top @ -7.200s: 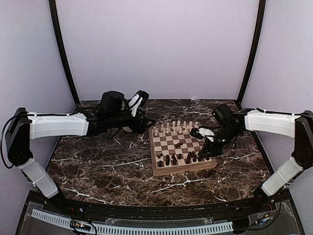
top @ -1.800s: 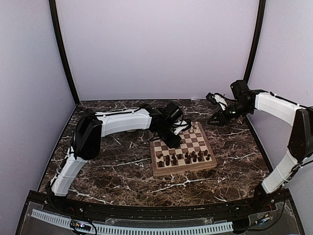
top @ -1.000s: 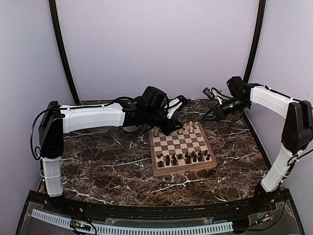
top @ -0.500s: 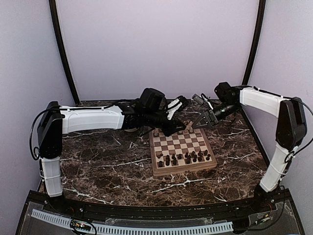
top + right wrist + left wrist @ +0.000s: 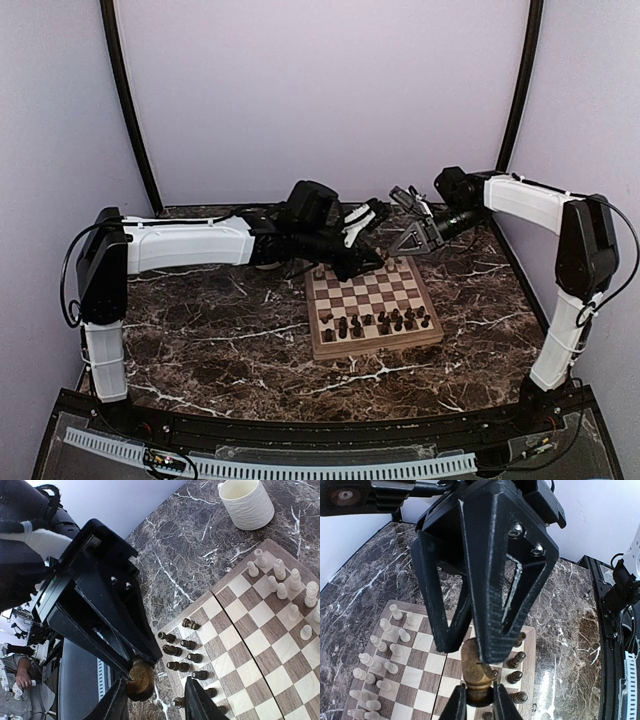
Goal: Set up the chess pieces on the board
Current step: Pass from the left arm to the right
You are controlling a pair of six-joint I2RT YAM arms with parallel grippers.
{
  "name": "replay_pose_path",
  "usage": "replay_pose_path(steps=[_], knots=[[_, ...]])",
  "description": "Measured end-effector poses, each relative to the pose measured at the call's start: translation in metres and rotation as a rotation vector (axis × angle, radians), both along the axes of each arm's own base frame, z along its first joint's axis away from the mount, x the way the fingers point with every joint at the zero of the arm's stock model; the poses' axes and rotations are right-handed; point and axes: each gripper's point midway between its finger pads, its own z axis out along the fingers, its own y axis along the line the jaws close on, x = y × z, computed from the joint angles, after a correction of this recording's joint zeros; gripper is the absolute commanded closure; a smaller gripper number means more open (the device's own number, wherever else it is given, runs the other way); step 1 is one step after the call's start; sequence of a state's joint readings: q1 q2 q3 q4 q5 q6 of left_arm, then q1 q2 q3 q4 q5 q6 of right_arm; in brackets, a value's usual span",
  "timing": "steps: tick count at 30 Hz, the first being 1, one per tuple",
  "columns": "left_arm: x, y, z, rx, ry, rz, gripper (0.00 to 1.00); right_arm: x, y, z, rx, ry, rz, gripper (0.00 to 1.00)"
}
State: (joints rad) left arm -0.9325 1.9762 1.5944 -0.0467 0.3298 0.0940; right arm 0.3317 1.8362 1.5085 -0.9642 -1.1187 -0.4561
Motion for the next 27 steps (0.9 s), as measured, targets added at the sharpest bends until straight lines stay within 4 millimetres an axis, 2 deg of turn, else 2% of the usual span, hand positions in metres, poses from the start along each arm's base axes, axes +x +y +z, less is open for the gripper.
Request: replay_pose_path(steps=[3, 10, 13, 15, 22, 27], knots=[[-0.003, -0.001, 0.000, 0.000, 0.000, -0.010, 0.98, -0.003, 0.001, 0.002, 0.011, 0.004, 0.010, 0.66], [-0.006, -0.003, -0.002, 0.007, 0.005, -0.021, 0.97, -0.011, 0.004, 0.003, 0.027, 0.022, 0.038, 0.85], [-0.006, -0.003, -0.002, 0.008, 0.005, -0.021, 0.95, -0.012, 0.004, 0.003, 0.025, 0.025, 0.039, 0.90], [-0.006, -0.003, -0.003, 0.009, 0.005, -0.022, 0.90, -0.012, 0.004, 0.003, 0.024, 0.024, 0.039, 0.91], [-0.005, -0.003, -0.004, 0.014, -0.005, -0.021, 0.64, -0.011, 0.003, 0.001, 0.017, 0.013, 0.039, 0.94], [-0.002, -0.002, -0.005, 0.021, -0.010, -0.008, 0.58, -0.003, 0.000, -0.005, -0.014, -0.012, 0.019, 0.95]])
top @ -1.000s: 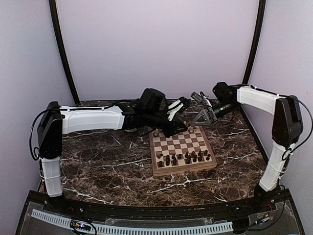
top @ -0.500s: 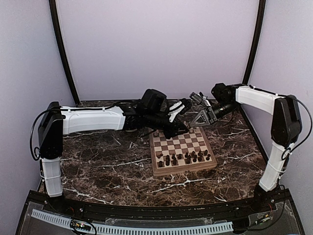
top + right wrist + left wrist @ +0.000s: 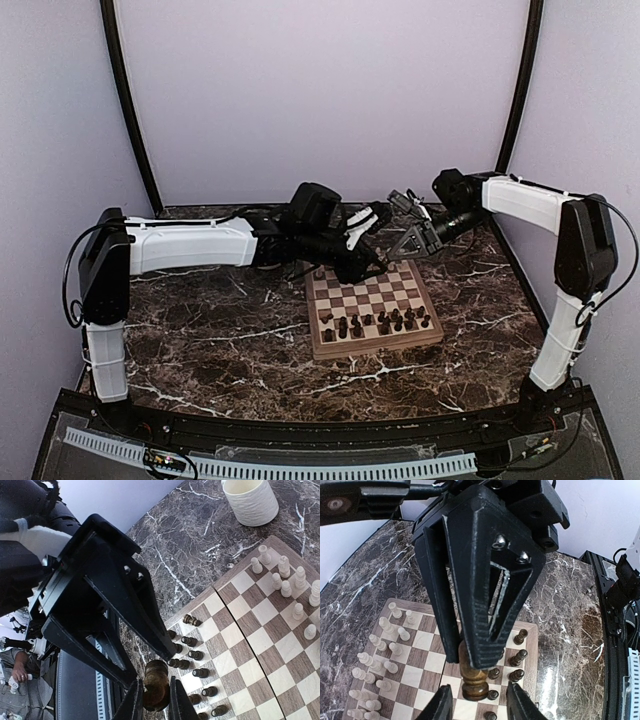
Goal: Set up the chess pieces on the board
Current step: Pass from the left arm to the right, then pick up the king from b8.
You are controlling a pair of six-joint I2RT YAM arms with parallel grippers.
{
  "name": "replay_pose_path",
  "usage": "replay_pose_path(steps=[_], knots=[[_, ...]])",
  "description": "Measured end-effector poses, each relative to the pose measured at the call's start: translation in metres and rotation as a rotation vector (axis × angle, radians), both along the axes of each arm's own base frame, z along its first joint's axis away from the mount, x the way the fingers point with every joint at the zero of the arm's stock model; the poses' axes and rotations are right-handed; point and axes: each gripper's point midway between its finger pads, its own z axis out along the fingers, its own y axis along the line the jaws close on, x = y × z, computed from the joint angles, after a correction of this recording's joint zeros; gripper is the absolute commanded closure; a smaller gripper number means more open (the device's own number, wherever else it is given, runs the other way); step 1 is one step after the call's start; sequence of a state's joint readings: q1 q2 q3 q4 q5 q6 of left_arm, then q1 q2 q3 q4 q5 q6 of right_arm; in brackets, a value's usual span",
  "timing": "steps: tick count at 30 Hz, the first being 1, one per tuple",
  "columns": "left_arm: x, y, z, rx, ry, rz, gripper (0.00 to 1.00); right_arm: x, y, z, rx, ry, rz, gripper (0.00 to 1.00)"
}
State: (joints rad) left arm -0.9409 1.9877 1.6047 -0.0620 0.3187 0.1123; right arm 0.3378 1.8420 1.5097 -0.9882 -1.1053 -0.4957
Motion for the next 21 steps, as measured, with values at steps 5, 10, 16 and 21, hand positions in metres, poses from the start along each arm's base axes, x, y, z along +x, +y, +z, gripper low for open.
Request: replay_pose_path(steps=[5, 10, 16, 21], knots=[[0.004, 0.001, 0.000, 0.006, -0.008, 0.023, 0.56, 0.013, -0.014, -0.011, -0.051, -0.030, -0.056, 0.95], [0.000, -0.003, 0.010, 0.012, -0.015, 0.024, 0.55, 0.032, -0.040, -0.022, -0.151, -0.120, -0.150, 0.95], [-0.012, -0.029, 0.035, -0.021, -0.032, -0.023, 0.58, 0.038, -0.061, -0.046, -0.295, -0.230, -0.222, 0.95], [-0.017, -0.057, 0.021, 0.001, 0.007, -0.059, 0.63, 0.044, -0.076, -0.069, -0.395, -0.273, -0.266, 0.96]])
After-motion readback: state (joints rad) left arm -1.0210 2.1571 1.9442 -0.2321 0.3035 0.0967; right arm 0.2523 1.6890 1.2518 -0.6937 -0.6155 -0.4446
